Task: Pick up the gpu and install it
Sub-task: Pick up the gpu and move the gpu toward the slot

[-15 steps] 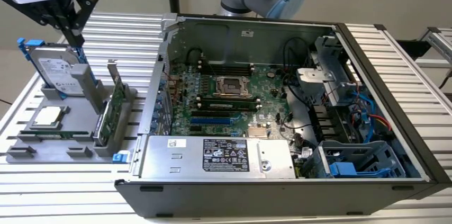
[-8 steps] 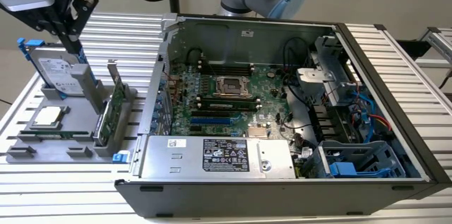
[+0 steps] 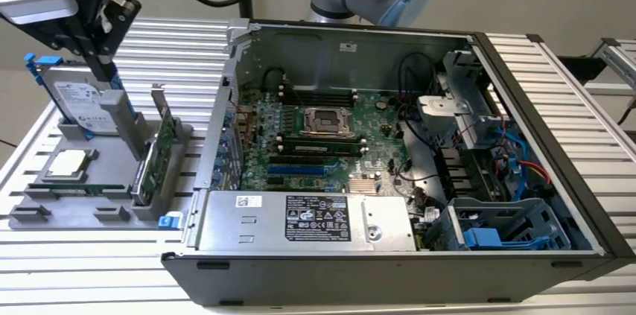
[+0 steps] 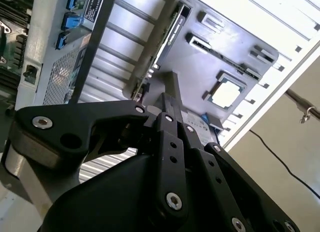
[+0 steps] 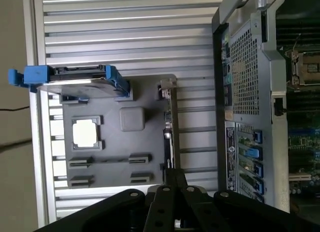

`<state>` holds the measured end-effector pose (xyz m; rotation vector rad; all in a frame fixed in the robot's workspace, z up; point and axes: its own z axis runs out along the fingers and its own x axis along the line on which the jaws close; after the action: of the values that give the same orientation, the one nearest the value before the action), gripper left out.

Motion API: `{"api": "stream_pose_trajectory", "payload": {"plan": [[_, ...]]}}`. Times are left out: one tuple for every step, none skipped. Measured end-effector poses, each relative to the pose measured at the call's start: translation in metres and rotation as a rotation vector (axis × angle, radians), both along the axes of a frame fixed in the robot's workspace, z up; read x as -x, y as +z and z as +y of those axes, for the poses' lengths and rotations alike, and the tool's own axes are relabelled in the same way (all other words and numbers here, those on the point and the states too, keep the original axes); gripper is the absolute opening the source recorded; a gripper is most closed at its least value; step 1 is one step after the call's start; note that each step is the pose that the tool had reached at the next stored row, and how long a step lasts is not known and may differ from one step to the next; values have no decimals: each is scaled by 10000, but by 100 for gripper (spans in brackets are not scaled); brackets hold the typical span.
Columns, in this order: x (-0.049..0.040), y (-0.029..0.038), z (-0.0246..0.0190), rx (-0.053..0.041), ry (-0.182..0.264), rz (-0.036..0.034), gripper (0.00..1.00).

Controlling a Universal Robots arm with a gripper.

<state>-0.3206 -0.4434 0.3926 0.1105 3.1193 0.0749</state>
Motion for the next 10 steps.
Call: {"api": "stream_pose_trajectory", "payload": {"plan": [[-7,0,-5,0,0,0,0],[-15,0,-11,0,0,0,0],[-22,0,-16,-1,0,0,0],[-29,0,-22,0,0,0,0],[-32,0,-28,0,0,0,0],[-33,-1,-36,-1,0,-1,0],[-34,0,-43,0,0,0,0],[-33,0,-46,0,0,0,0],[-33,0,-46,0,-1,0,0],[-32,0,-47,0,0,7,0]]}}
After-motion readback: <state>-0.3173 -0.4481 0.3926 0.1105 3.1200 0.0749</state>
